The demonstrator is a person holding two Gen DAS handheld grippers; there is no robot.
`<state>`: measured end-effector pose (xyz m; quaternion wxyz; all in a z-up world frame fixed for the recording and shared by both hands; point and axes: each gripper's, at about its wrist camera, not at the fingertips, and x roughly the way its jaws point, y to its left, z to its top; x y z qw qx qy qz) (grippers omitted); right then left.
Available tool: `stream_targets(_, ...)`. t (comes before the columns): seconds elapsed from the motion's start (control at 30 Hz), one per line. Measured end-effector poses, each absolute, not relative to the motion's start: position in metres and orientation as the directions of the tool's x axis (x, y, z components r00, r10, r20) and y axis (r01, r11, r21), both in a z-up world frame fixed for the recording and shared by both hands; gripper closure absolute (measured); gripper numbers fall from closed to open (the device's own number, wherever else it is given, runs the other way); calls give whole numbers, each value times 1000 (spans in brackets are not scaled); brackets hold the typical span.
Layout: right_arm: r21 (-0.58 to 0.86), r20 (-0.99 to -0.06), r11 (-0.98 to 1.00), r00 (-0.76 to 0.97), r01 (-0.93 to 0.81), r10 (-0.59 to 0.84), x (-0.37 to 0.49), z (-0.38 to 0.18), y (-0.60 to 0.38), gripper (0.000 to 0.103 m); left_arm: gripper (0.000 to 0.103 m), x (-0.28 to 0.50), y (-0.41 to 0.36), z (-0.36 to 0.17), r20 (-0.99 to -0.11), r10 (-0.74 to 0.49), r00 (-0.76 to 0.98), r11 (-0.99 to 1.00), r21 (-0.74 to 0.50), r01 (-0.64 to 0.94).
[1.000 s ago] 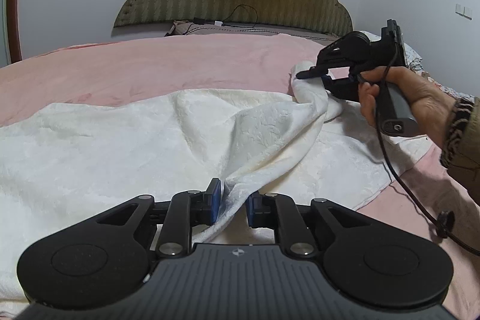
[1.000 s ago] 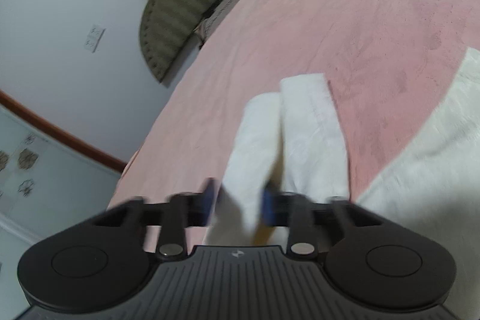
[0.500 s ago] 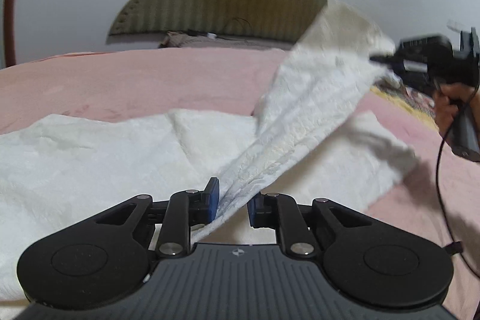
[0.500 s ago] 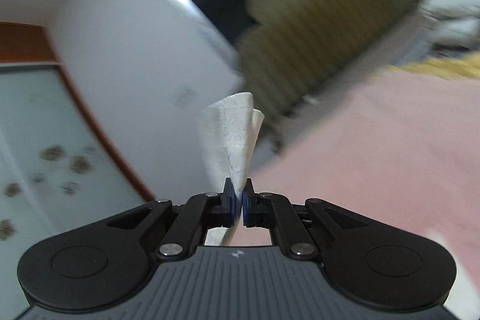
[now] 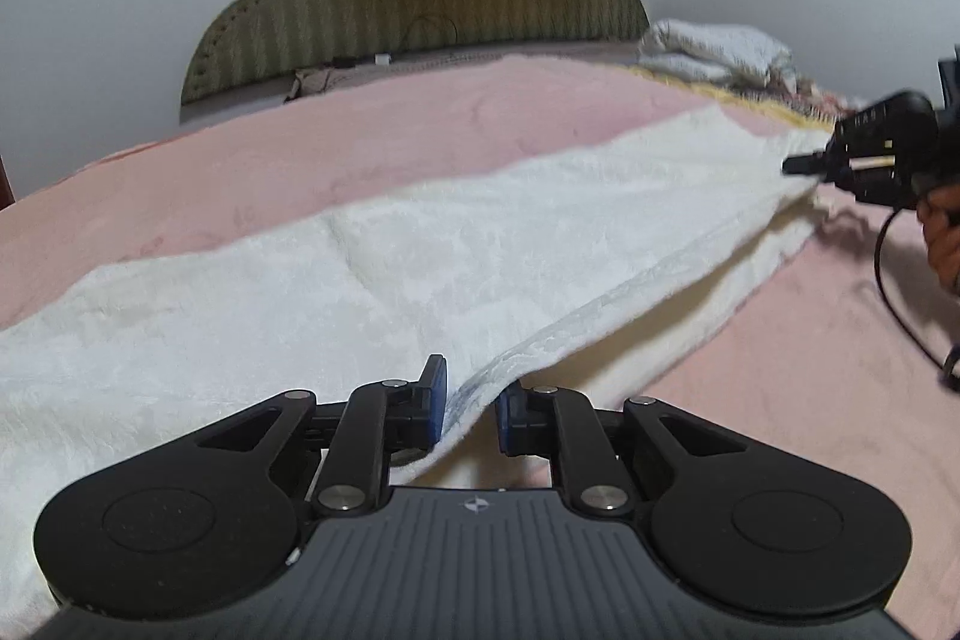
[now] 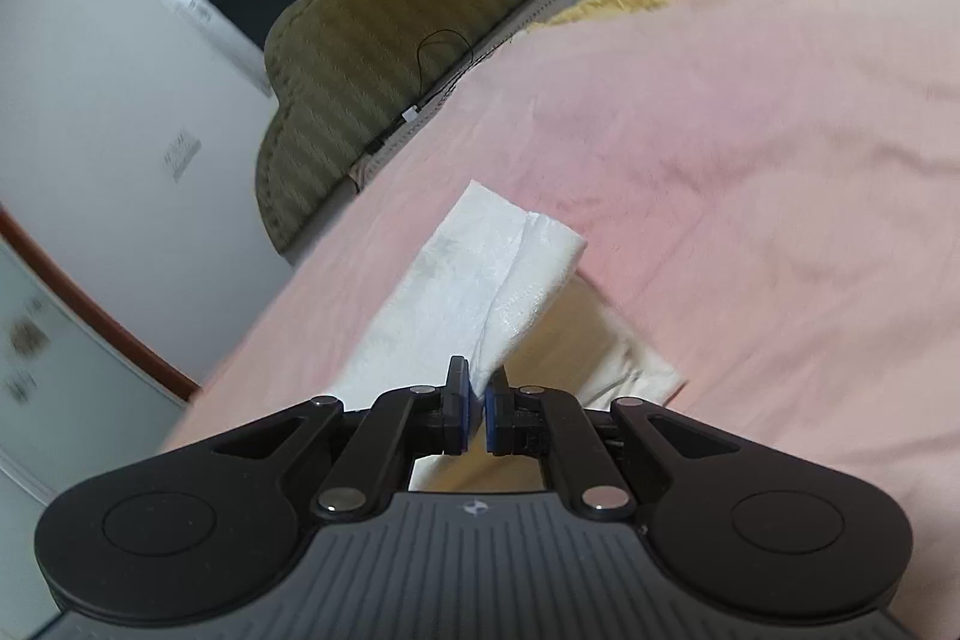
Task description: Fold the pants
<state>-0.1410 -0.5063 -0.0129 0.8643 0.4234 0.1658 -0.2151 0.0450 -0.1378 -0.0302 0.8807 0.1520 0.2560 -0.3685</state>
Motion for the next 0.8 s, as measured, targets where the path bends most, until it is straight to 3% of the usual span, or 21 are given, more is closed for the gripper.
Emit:
stream_targets(0.33,662,-502,545,845,514,-187,-143,-21,-511,97,90,39,-126,-29,-556,-570,605,674,105,732)
stream_targets(0.47,699,-503,516,853,496,-140,-151,-25,-519,94,91,37,-124,-26,-538,-578,613,675,108,730)
stream_targets(0.53,703,-493,488,849,517,-189,-162,-21,-522,90,91,36,-123,-25,-534,-581,614,673,110,732)
stream_targets(0.67,534,-462,527,750,661,-474,-168,8,-517,89,91,31,-126,-28,-557,-563,611,652,155,742)
stream_targets(0.77,428,-448,698,806,574,-388,-131,27,-498,89,91,28,-126,-27,-565,-555,611,651,161,741)
stream_targets(0.8,406,-460,746,823,528,-332,-113,30,-492,89,83,28,-125,-25,-573,-557,601,650,149,745)
